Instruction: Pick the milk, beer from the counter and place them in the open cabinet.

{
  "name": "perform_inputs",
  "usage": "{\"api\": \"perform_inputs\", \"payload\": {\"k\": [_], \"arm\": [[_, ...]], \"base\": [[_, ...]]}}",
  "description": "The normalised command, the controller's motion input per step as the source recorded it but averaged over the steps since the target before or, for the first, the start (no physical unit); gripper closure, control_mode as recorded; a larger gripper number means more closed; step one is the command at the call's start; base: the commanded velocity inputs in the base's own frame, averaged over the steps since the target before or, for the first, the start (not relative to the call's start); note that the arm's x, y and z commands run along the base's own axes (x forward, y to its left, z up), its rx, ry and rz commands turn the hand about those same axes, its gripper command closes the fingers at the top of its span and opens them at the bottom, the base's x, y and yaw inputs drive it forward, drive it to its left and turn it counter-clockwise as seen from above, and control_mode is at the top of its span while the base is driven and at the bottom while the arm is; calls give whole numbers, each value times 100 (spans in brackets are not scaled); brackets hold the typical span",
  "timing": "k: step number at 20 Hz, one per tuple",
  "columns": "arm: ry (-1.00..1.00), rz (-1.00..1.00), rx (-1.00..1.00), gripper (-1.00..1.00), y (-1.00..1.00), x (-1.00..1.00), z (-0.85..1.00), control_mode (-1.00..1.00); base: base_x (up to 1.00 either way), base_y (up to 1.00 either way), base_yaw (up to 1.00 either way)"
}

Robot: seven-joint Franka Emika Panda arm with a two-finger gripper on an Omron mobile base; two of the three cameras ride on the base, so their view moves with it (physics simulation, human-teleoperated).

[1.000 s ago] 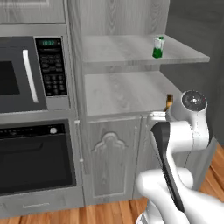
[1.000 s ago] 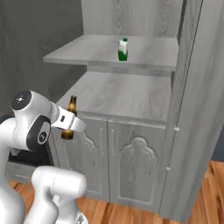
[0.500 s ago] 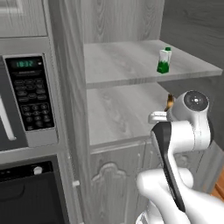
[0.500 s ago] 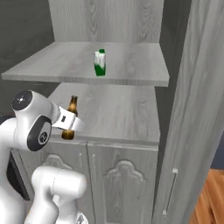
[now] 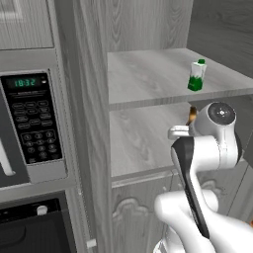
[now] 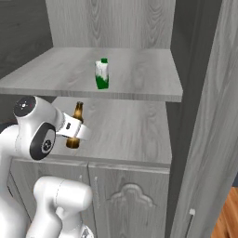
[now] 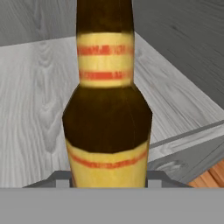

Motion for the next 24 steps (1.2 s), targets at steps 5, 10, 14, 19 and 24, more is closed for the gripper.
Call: {"api": "perform_inputs", "payload": {"k": [5,10,14,19,24], "arm": [[0,0,0,100,0,0,0,100],[-2,0,1,100,0,-3,-9,-100],[-22,14,0,100,6,-49,-3,-100],[-21,32,0,100,4,-52,11,-100],[-24,28,0,100,22,-90,69,-100]], "base": [[0,0,0],[0,0,0],[0,0,0],[0,0,0],[0,0,0]]}}
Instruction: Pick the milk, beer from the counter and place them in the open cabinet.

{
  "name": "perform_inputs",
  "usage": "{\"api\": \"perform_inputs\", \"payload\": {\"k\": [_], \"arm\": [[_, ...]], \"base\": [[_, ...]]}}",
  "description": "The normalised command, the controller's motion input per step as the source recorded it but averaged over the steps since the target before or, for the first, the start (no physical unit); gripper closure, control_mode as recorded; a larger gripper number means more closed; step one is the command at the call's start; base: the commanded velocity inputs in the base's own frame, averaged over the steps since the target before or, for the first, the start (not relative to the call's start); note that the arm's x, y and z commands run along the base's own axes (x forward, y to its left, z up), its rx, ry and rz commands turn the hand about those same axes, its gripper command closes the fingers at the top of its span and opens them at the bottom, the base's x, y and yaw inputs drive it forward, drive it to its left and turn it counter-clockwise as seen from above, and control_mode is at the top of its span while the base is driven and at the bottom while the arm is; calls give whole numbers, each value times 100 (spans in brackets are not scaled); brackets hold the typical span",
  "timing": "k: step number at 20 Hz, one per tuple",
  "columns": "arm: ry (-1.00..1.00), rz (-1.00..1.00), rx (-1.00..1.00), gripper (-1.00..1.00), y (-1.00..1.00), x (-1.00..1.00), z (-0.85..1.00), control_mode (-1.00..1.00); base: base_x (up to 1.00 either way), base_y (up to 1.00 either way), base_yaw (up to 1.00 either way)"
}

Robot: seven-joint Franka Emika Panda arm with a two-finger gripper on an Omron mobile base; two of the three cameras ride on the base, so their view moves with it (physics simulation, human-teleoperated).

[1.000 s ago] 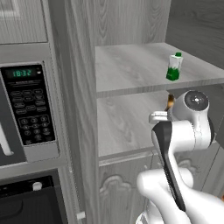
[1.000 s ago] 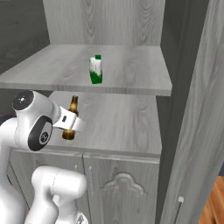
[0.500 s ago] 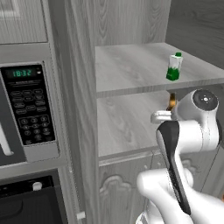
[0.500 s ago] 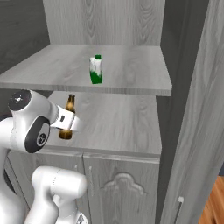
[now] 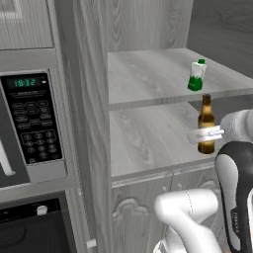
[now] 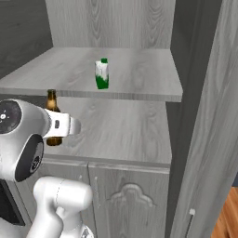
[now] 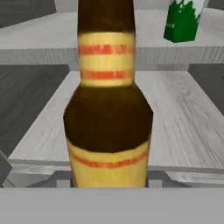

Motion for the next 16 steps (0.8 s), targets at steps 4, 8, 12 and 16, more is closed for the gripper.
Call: {"api": "perform_inputs", "payload": {"k": [4,8,12,16], "arm": [[-37,5,0,100,48,-61,72,-100],[-27,0,0,100,75,-10,58,-100],[-7,-1,0,100,94,16,27,-100],[-1,-3,0,100,55,32,36,-100]], "base": [[0,0,0],[0,0,0],[0,0,0],[0,0,0]]}}
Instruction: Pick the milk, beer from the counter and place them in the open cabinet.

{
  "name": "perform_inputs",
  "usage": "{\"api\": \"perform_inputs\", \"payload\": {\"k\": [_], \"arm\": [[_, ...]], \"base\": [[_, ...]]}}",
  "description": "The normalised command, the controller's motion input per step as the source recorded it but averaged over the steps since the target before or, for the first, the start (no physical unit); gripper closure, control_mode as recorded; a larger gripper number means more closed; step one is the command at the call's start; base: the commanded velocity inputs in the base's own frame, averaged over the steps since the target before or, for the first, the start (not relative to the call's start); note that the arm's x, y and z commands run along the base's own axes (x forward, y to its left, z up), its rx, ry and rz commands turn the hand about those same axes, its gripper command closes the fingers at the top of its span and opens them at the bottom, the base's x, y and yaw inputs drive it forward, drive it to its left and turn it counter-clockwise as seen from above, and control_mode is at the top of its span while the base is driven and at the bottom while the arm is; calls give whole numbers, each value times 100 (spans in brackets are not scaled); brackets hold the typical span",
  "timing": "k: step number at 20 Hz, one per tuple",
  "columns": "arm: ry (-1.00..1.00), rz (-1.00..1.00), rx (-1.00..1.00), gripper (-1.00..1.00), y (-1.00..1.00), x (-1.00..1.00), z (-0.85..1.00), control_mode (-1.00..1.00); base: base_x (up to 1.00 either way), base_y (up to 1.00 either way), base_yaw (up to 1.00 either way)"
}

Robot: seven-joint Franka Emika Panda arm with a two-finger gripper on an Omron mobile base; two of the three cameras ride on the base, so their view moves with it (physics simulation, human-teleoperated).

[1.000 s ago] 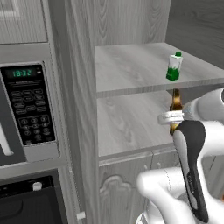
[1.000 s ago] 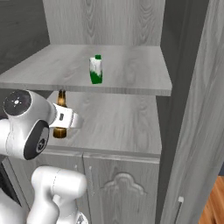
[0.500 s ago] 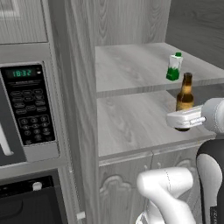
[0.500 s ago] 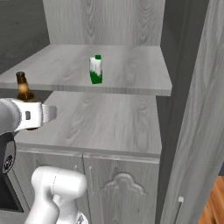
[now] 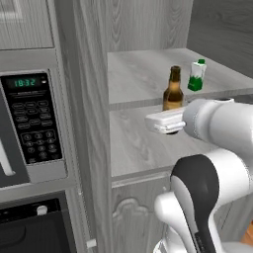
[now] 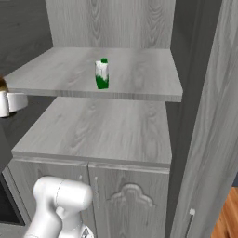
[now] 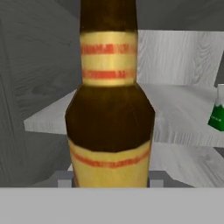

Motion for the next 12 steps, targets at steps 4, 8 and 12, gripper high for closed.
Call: {"api": "perform_inputs", "payload": {"k": [4,8,12], "arm": [[2,-4,4,100,-1,47,31,-100],[1,0,8,100,-26,21,23,-100],[0,6,9,100,-19,7,4,-100]], "base": [[0,0,0],[0,0,0],[0,0,0]]}}
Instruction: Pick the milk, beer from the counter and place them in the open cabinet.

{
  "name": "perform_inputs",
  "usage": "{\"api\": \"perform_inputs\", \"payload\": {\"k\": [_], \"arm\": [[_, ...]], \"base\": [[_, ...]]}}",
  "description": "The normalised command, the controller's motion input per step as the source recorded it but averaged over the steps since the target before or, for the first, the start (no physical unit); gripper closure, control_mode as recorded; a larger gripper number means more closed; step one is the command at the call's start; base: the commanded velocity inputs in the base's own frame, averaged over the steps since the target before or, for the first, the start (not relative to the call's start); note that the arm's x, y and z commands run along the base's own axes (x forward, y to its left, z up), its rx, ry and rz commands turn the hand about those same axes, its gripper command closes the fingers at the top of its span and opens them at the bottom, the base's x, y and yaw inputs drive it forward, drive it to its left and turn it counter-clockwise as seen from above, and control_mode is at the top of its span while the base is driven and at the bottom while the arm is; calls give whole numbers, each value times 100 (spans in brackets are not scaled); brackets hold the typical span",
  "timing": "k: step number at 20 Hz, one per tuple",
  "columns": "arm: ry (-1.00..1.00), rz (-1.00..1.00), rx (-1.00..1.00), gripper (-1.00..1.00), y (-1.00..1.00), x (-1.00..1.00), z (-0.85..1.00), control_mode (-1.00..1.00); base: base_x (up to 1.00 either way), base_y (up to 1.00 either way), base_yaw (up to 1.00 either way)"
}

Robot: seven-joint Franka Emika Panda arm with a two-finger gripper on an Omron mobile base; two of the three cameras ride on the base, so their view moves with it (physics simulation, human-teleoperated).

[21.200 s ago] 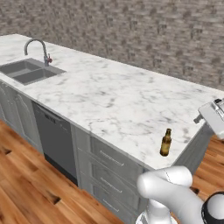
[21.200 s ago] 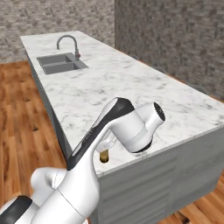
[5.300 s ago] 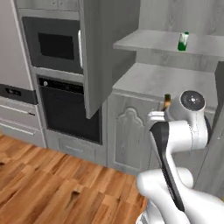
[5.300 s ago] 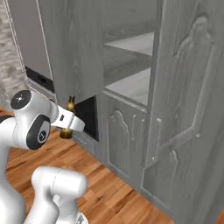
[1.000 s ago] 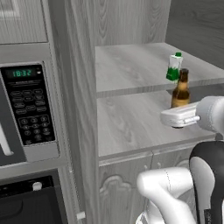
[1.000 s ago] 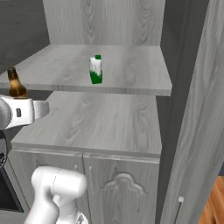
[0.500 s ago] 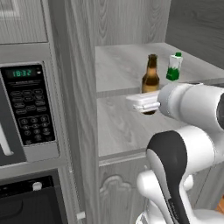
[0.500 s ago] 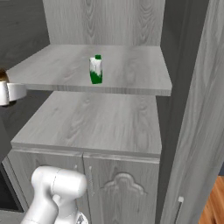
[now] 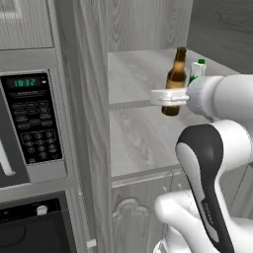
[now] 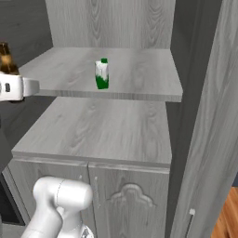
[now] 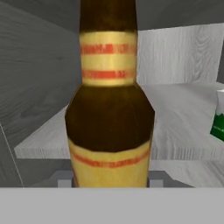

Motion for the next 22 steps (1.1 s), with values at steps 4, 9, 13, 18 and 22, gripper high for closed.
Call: {"api": "perform_inputs", "payload": {"k": [4,9,13,18,22], "arm": [[0,7,3,100,-3,36,0,-100],[0,1,0,100,1,33,11,-100],[2,0,0,100,0,5,47,-100],[2,0,0,100,1,44,7,-100],[5,0,-1,100,6,42,-3,-100]], "base": [[0,0,0],[0,0,0],[0,0,0],[0,0,0],[0,0,0]]}}
